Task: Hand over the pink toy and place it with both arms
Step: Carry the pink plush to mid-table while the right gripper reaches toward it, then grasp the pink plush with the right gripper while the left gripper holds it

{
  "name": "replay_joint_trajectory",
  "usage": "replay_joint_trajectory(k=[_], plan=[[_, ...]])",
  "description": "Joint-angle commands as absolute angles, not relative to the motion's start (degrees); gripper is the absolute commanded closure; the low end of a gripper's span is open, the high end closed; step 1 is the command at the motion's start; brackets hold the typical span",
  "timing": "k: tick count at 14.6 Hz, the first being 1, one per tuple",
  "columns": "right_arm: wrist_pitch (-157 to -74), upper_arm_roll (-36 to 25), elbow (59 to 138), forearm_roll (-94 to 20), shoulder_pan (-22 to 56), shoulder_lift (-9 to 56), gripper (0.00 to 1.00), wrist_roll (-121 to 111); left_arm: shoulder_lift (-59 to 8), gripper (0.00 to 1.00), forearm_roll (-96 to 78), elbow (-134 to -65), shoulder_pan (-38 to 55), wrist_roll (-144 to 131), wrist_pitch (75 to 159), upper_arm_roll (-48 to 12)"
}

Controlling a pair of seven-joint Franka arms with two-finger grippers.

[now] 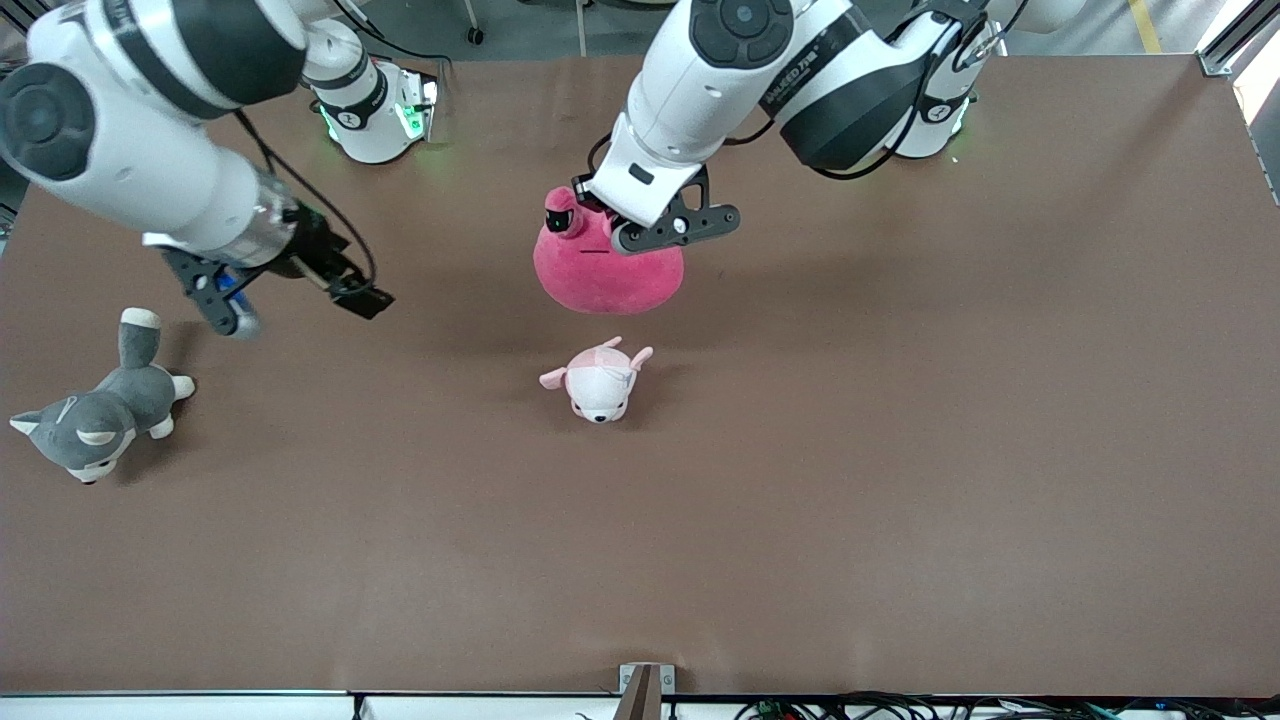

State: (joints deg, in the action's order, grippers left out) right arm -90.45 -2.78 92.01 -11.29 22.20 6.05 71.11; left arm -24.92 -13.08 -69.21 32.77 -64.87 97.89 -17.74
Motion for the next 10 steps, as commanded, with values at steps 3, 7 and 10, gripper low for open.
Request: replay_joint_trajectory(k=[3,7,10], plan=[[-94.73,-3.43,94.56,-12.39,31.62,4.75,0.00,84.62,-25.49,1.00,-12.57,-67.32,36.12,-66.53,98.00,-14.68],[-100.36,-3.43,95.36,-12.30,38.13,4.75,0.00,94.20,-25.58,1.00,-12.57,-67.32,36.47,-66.53,98.09,-14.59],[-102.21,-3.43,96.23,-12.30,40.86,4.83,0.00,96.33,-25.49,1.00,-12.57,-67.32,36.47,-66.62,98.09,-14.50]])
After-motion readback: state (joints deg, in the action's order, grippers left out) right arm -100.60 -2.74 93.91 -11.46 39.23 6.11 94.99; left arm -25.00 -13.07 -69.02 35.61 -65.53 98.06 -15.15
